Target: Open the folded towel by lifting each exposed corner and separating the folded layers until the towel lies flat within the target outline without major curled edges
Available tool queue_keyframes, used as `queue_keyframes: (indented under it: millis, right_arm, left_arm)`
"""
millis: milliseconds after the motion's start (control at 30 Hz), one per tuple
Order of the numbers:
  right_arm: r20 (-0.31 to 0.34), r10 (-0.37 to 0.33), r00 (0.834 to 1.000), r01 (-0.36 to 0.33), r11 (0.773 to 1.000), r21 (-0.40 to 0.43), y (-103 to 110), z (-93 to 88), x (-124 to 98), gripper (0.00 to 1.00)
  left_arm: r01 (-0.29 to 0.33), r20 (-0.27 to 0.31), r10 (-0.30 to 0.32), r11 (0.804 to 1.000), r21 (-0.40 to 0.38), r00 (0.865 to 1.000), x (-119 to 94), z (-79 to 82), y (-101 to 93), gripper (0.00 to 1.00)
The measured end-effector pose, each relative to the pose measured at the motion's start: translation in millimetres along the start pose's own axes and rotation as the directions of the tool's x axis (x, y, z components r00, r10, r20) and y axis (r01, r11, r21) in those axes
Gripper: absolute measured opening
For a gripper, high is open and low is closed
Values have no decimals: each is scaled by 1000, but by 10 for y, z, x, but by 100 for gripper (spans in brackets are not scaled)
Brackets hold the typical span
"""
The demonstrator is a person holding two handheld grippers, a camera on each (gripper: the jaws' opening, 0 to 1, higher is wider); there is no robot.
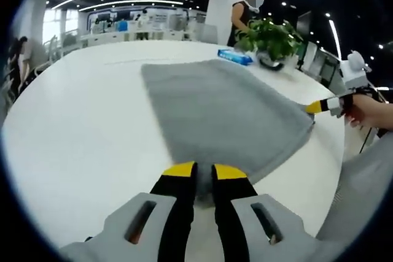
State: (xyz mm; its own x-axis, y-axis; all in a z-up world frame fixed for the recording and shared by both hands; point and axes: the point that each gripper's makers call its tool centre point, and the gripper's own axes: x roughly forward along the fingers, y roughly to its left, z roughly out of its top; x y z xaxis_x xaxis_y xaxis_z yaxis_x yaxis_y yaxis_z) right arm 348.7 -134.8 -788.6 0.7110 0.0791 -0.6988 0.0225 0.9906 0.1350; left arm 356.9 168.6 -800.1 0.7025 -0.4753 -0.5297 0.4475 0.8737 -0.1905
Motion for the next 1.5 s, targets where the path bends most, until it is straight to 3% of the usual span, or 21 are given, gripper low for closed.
queue_keyframes:
  millis: [200, 400, 500, 667, 800, 933, 1100, 1167, 1500]
  right_arm:
    - [-23, 17, 1000, -16, 999, 48, -7, -59, 22, 3]
    - [3, 18, 1000, -18, 1000, 22, 30, 7, 10, 1]
    - [58, 5, 998, -3, 999, -36, 54, 134, -25, 1]
    - [147, 64, 987, -42, 988, -151, 304, 346, -73, 1]
    - [172, 143, 975, -122, 984, -129, 525, 439, -81, 1]
    - [176, 168, 970, -130, 969, -209, 670, 524, -68, 0]
    - [201, 228, 953, -194, 966, -173, 892, 705, -71, 0]
    - [199, 254, 946, -215, 956, -199, 1024, 748, -67, 0]
    - [170, 346, 923, -279, 903, -327, 1528, 744, -82, 0]
  left_arm:
    - [0, 3, 0, 1000, -7, 1000, -2, -1, 7, 10]
    - [1, 1, -1, 1000, -8, 1000, 5, -1, 9, 11]
    - [3, -3, -3, 1000, -14, 1000, 5, -4, 5, 11]
    - [5, -6, -5, 1000, -17, 1000, 6, -7, -1, 11]
    - [6, -10, -6, 1000, -14, 1000, 8, -7, -6, 12]
    - [3, -11, -3, 1000, -15, 1000, 9, -5, -8, 12]
    - [-2, -9, 2, 1000, -3, 1000, 7, -5, -12, 12]
    - [-1, -9, 1, 1000, -5, 1000, 7, -1, -9, 12]
    - [7, -8, -7, 999, -40, 1000, 4, 6, -3, 12]
